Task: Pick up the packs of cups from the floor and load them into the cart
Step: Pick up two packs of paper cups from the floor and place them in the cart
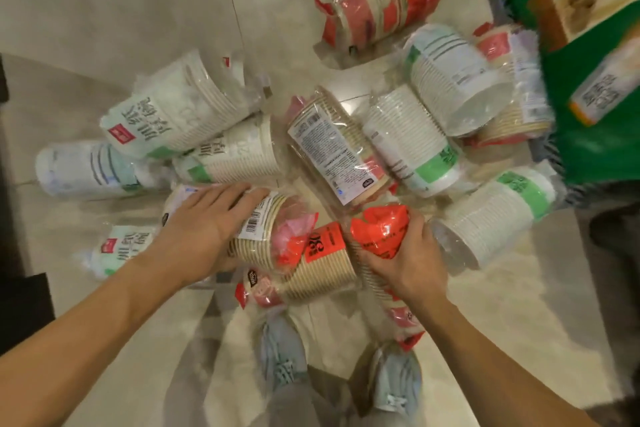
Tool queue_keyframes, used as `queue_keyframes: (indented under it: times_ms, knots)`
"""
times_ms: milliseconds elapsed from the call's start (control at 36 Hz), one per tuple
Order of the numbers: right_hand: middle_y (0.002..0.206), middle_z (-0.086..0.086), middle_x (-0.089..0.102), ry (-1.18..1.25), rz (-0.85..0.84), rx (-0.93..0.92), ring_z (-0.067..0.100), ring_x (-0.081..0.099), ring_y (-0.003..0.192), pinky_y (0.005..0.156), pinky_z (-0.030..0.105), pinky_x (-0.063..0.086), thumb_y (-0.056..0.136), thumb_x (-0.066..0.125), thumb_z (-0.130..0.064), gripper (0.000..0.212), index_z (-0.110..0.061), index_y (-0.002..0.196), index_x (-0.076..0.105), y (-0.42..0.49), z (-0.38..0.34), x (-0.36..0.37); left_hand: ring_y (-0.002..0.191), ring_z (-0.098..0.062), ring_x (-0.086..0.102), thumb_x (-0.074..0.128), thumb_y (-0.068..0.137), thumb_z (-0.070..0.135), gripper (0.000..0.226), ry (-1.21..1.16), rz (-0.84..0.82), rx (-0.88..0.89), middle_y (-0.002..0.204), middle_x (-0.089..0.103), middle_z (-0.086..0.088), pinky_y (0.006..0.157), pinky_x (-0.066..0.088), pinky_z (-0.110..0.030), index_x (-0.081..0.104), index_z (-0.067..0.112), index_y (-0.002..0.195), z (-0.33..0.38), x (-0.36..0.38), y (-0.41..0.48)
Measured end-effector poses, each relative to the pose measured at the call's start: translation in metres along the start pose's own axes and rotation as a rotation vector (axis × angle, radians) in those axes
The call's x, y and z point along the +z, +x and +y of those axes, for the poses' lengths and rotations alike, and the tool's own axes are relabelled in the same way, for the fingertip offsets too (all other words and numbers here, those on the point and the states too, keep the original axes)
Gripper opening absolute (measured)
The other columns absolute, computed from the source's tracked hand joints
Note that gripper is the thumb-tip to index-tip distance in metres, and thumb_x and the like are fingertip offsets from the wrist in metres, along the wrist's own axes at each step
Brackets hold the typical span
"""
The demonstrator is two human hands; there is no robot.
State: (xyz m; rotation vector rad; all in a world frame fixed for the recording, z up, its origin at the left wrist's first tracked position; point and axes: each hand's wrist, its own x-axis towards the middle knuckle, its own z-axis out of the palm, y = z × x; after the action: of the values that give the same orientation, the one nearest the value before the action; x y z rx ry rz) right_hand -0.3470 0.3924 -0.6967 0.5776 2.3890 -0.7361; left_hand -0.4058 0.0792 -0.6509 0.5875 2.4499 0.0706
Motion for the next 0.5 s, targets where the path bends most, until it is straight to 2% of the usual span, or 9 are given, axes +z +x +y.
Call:
queue_keyframes:
  times_ms: [56,167,194,250,306,361,389,444,500]
  knots:
    - [0.130,0.011,0.056,0.015,0.021,-0.021,0.037,0.058,0.118,0.093,0.057,0.052,0.041,0.040,-0.110,0.137,-0.022,0.146,0.031,-0.015,-0.008,-0.025,0.131,-0.033,0.051,0.085,0.050,0.066,0.126,-0.026,0.009,-0.057,0.149,0.046,-0.010,0.104,0.042,-0.050,0.029,0.024,0.154,0.011,-0.021,-0.014]
    - [0.131,0.006,0.057,0.020,0.064,-0.041,0.033,0.060,0.119,0.091,0.053,0.053,0.048,0.054,-0.097,0.125,-0.025,0.147,0.032,-0.060,-0.051,-0.098,0.123,-0.033,0.056,0.074,0.047,0.080,0.130,-0.269,0.043,-0.165,0.145,0.050,-0.010,0.099,0.048,-0.052,0.029,0.022,0.154,0.029,-0.080,-0.053]
    - [0.130,0.003,0.057,0.036,0.070,-0.048,0.031,0.060,0.119,0.090,0.053,0.054,0.048,0.060,-0.095,0.121,-0.029,0.146,0.032,-0.071,-0.063,-0.118,0.123,-0.031,0.056,0.069,0.045,0.085,0.130,-0.371,0.073,-0.199,0.144,0.051,-0.007,0.100,0.048,-0.050,0.030,0.026,0.153,0.034,-0.098,-0.065]
    - [0.129,-0.001,0.057,0.070,0.082,-0.084,0.026,0.059,0.119,0.090,0.051,0.054,0.052,0.074,-0.086,0.114,-0.034,0.144,0.032,-0.093,-0.088,-0.158,0.122,-0.021,0.055,0.069,0.037,0.091,0.125,-0.615,0.148,-0.277,0.136,0.054,0.005,0.101,0.046,-0.040,0.029,0.048,0.147,0.043,-0.142,-0.092]
    - [0.129,-0.003,0.057,0.093,0.108,-0.146,0.022,0.059,0.118,0.090,0.048,0.055,0.056,0.083,-0.075,0.110,-0.034,0.144,0.031,-0.116,-0.118,-0.201,0.120,-0.012,0.052,0.088,0.039,0.070,0.116,-0.810,0.225,-0.331,0.127,0.051,0.019,0.098,0.040,-0.028,0.028,0.057,0.137,0.050,-0.194,-0.121]
    - [0.130,-0.005,0.056,0.104,0.130,-0.206,0.020,0.058,0.118,0.090,0.046,0.055,0.058,0.088,-0.066,0.108,-0.033,0.144,0.030,-0.141,-0.154,-0.245,0.115,-0.010,0.050,0.097,0.054,0.033,0.117,-0.918,0.248,-0.440,0.126,0.050,0.014,0.092,0.037,-0.025,0.029,0.036,0.148,0.052,-0.244,-0.152]
    - [0.130,-0.005,0.056,0.113,0.136,-0.228,0.019,0.058,0.118,0.091,0.045,0.055,0.060,0.089,-0.063,0.108,-0.033,0.144,0.030,-0.155,-0.174,-0.267,0.113,-0.011,0.049,0.097,0.057,0.028,0.116,-0.948,0.265,-0.492,0.129,0.050,0.010,0.091,0.038,-0.027,0.029,0.026,0.152,0.052,-0.269,-0.170]
    - [0.129,-0.007,0.057,0.151,0.159,-0.281,0.018,0.060,0.118,0.092,0.044,0.056,0.059,0.089,-0.064,0.108,-0.035,0.144,0.030,-0.187,-0.216,-0.309,0.113,-0.016,0.054,0.098,0.047,0.044,0.119,-1.009,0.337,-0.558,0.128,0.056,0.005,0.092,0.043,-0.033,0.036,0.024,0.147,0.049,-0.315,-0.208]
    - [0.129,-0.009,0.058,0.196,0.179,-0.339,0.017,0.061,0.119,0.093,0.047,0.056,0.055,0.085,-0.073,0.111,-0.037,0.145,0.030,-0.221,-0.258,-0.349,0.113,-0.017,0.059,0.092,0.035,0.061,0.116,-1.062,0.431,-0.604,0.122,0.061,0.007,0.097,0.048,-0.039,0.041,0.033,0.136,0.043,-0.355,-0.249]
